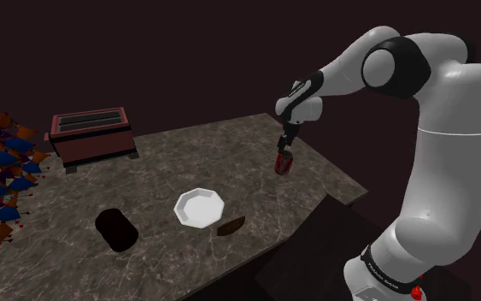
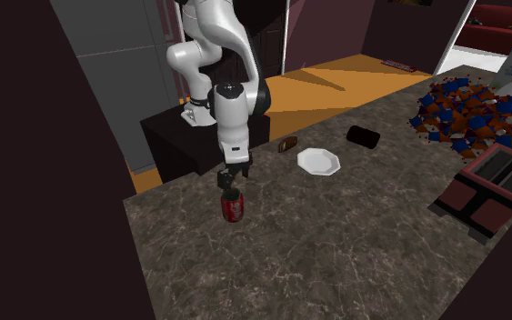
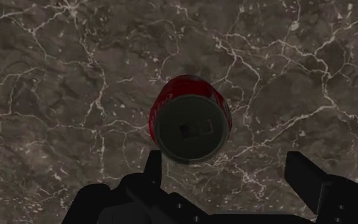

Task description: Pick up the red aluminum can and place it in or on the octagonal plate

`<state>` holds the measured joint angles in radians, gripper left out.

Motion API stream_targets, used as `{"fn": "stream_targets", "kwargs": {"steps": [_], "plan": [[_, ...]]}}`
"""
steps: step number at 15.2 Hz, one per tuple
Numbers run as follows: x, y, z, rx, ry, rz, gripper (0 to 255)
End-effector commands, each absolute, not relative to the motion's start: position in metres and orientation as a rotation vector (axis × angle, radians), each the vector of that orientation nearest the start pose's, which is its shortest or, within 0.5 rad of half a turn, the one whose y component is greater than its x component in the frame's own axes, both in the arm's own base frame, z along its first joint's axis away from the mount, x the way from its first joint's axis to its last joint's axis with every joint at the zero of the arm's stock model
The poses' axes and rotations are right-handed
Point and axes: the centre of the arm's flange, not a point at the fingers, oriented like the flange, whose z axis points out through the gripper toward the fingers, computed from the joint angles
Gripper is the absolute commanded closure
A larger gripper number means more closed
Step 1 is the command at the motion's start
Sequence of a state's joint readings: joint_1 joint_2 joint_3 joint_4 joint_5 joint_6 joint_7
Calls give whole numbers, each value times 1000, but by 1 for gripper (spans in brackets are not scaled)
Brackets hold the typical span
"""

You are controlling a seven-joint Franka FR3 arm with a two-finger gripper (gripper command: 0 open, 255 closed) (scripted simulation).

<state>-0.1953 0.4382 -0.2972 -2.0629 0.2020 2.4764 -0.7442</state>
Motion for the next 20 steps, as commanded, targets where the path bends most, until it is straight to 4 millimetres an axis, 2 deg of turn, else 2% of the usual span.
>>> {"fn": "stream_targets", "kwargs": {"steps": [1,10,17,18,20], "plan": [[535,-294,207,-3131,-203,-1,0],[539,-298,161,-3130,-207,0,0],[539,-298,161,-3130,-207,0,0],[539,-298,161,-3130,-207,0,255],[539,-298,161,-3130,-207,0,255]]}}
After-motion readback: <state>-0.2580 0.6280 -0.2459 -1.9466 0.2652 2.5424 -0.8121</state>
